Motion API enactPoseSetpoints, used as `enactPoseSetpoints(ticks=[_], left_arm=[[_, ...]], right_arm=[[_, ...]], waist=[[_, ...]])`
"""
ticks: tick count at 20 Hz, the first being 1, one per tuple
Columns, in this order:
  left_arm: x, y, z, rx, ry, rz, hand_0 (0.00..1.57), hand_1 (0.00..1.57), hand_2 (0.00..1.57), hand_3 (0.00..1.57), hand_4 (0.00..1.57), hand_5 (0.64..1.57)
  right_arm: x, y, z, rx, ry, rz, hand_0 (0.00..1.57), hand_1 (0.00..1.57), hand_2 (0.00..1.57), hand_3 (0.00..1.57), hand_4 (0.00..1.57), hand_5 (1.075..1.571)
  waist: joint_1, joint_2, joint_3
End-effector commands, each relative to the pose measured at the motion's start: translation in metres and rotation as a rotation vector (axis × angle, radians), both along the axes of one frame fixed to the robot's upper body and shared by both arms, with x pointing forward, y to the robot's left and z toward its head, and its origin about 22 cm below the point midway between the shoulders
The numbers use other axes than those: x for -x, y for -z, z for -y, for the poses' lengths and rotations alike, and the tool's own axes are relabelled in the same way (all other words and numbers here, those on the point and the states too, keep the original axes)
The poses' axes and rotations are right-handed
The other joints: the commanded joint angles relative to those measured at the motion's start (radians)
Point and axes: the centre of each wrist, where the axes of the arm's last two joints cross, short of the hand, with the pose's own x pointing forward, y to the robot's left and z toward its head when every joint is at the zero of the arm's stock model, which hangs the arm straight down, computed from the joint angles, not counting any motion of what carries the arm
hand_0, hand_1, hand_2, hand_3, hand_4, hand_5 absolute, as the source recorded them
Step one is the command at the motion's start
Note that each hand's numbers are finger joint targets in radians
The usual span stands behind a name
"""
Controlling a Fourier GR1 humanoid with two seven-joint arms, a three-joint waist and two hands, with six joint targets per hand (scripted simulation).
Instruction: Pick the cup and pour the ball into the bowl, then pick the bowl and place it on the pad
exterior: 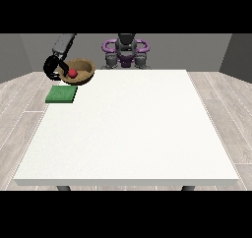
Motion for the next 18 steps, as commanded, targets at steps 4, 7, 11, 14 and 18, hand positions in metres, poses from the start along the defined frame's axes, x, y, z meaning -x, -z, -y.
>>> enactPoseSetpoints(ticks=[4,7,11,14,18], left_arm=[[0.018,0.02,-0.028,0.013,-0.06,0.0,0.0,0.0,0.0,0.0,1.21,1.545],[0.019,0.012,-0.031,0.004,-0.044,0.061,0.0,0.0,0.0,0.0,1.21,1.548],[0.014,-0.01,-0.025,0.003,-0.046,0.051,0.0,0.0,0.0,0.0,1.21,1.554],[0.026,-0.012,-0.042,-0.017,-0.031,0.143,0.0,0.0,0.0,0.0,1.22,1.553],[0.017,0.0,-0.031,-0.008,-0.006,0.108,0.0,0.0,0.0,0.0,1.21,1.553]], right_arm=[[-0.006,-0.063,0.05,0.026,0.015,-0.01,1.57,1.57,1.57,0.57,1.09,1.564],[-0.007,-0.069,0.062,0.012,0.031,0.017,1.57,1.57,1.57,0.46,1.11,1.567],[-0.014,-0.063,0.058,0.024,0.034,0.017,1.57,1.57,1.57,0.46,1.11,1.567],[-0.01,-0.107,0.096,-0.029,0.076,0.117,1.57,1.57,1.57,0.49,1.07,1.568],[-0.033,-0.059,0.039,-0.084,0.074,0.077,1.57,1.57,1.57,0.44,1.06,1.569]], waist=[[-0.054,0.005,0.0011],[-0.04,0.063,0.0014],[-0.033,0.062,0.0017],[-0.003,0.153,0.0017],[0.01,0.137,0.0015]])
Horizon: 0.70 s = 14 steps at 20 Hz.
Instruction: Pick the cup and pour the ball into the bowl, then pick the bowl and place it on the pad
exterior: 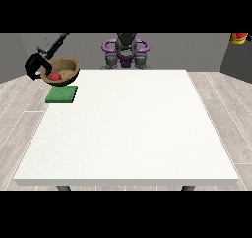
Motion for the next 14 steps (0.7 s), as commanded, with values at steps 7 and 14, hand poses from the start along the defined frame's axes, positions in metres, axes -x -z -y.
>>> enactPoseSetpoints(ticks=[7,14], left_arm=[[-0.001,0.003,0.002,-0.012,-0.016,-0.022,0.0,0.0,0.0,0.0,1.2,1.556],[0.006,-0.027,-0.003,-0.029,0.026,0.039,0.0,0.0,0.0,0.0,1.19,1.563]], right_arm=[[-0.007,0.025,-0.013,-0.105,-0.009,0.006,1.57,1.57,1.57,0.59,1.0,1.571],[0.002,-0.001,0.025,-0.077,0.194,0.059,1.57,1.57,1.57,1.09,0.0,1.55]], waist=[[-0.007,-0.009,0.0006],[0.028,0.04,0.0011]])
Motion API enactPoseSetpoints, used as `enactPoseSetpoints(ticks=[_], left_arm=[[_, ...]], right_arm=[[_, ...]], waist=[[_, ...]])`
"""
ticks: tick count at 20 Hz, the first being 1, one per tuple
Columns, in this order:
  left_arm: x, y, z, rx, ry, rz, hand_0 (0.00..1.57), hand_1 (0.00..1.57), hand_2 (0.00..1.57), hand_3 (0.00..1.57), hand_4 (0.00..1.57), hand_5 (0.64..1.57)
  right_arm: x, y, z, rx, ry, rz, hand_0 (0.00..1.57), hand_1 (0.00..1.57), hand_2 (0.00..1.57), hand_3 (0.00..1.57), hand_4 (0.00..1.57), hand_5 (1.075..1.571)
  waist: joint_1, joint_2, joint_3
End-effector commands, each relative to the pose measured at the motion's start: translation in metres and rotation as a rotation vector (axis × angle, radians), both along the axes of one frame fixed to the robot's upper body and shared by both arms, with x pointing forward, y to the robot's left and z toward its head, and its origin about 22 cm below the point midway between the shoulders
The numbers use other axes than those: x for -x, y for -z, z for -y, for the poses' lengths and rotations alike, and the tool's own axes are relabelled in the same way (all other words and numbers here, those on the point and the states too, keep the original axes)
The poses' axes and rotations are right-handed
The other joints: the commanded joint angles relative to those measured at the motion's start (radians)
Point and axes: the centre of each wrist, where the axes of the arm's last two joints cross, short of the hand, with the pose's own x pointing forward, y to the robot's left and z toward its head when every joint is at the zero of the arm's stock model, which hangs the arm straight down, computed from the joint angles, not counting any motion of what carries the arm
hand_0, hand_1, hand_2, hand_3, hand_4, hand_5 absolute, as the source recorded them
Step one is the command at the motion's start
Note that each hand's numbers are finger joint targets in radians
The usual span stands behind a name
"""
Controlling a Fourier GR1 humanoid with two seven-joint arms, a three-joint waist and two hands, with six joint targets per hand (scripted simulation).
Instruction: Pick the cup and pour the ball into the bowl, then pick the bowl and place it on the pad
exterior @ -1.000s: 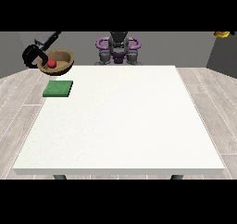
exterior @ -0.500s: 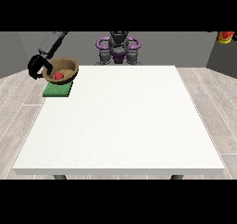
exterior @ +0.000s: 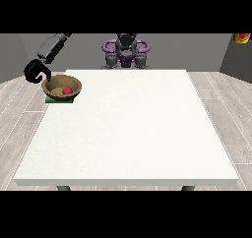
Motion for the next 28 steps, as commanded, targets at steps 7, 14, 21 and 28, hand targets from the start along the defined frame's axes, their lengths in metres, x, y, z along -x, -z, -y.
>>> enactPoseSetpoints(ticks=[7,14,21,28], left_arm=[[0.007,-0.009,-0.009,0.001,-0.026,0.013,0.0,0.0,0.0,0.0,1.19,1.562],[0.007,-0.005,-0.017,-0.005,-0.031,0.015,0.0,0.0,0.0,0.0,1.19,1.566],[0.009,-0.019,-0.021,-0.011,-0.028,0.072,0.0,0.0,0.0,0.0,1.21,1.569],[-0.005,0.055,0.004,0.027,-0.043,-0.123,0.0,0.0,0.0,0.0,1.19,1.569]], right_arm=[[-0.006,0.013,-0.01,-0.015,0.087,0.058,1.45,1.45,1.39,0.8,0.0,1.536],[-0.028,-0.023,-0.017,0.055,0.086,0.097,1.26,1.26,1.35,0.91,0.11,1.529],[-0.038,-0.019,-0.032,0.107,-0.058,0.043,0.0,0.0,0.0,0.0,0.0,1.41],[-0.039,-0.052,-0.018,0.139,-0.122,-0.112,0.0,0.0,0.0,0.0,0.2,1.375]], waist=[[0.0,0.009,-0.0002],[0.001,0.023,-0.0007],[0.017,0.076,-0.0006],[-0.032,-0.134,-0.002]])
